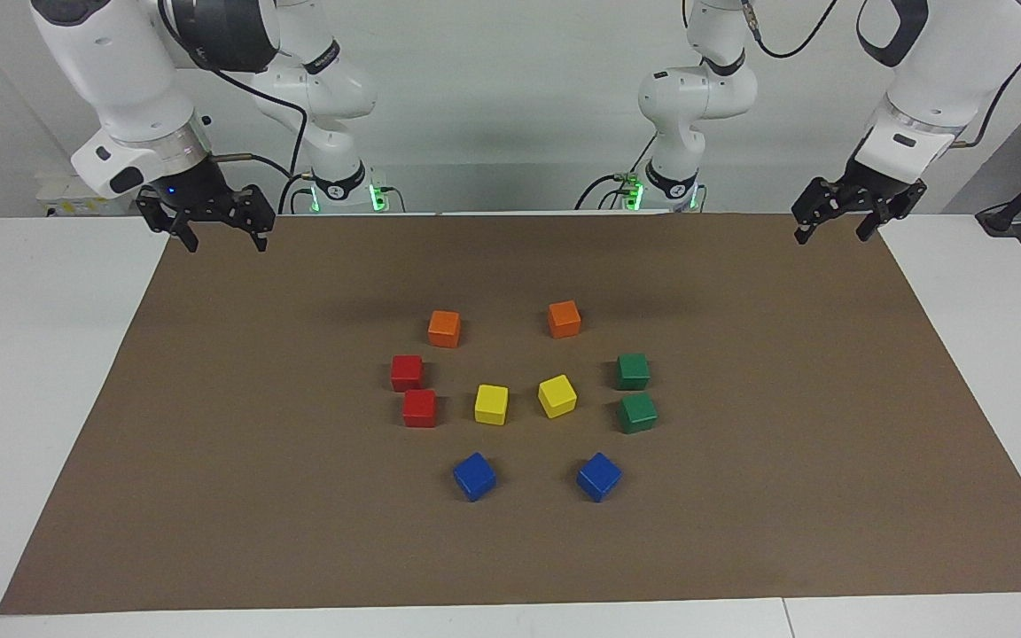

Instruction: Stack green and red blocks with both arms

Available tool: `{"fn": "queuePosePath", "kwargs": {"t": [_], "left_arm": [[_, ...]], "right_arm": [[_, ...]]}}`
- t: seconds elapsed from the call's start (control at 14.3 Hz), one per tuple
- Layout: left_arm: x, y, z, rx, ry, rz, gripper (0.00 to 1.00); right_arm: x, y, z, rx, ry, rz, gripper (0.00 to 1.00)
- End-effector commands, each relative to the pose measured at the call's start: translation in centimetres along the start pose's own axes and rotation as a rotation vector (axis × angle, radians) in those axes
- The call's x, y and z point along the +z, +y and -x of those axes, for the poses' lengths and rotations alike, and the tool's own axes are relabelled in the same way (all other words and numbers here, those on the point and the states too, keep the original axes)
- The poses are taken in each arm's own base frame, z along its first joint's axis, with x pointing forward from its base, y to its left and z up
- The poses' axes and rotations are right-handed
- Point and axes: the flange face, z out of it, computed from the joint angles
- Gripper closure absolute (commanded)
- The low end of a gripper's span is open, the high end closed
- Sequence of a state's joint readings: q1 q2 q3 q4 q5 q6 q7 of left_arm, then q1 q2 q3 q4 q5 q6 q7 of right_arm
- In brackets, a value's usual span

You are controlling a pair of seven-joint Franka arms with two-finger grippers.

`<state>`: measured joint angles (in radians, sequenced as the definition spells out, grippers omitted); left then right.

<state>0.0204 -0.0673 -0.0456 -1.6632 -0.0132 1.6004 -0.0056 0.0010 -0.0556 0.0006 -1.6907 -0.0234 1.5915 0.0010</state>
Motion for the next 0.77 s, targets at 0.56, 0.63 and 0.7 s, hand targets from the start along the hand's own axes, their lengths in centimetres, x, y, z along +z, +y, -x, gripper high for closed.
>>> {"fn": "queuePosePath", "kwargs": {"t": [0.56,0.63,0.7], "left_arm": [[-0.22,-0.3,0.82,-0.001,-0.001,0.005,0.0],[-0.2,-0.3,0.84,-0.001,-0.003,0.005,0.0],[-0.19,-0.46,0.92,-0.004,-0.006,0.005,0.0]], "right_arm": [[0.32,0.78,0.56,0.002,0.009,-0.048,0.0],[0.24,0.78,0.61,0.004,0.01,-0.048,0.0],[0.3,0.78,0.6,0.005,0.01,-0.048,0.0]]}}
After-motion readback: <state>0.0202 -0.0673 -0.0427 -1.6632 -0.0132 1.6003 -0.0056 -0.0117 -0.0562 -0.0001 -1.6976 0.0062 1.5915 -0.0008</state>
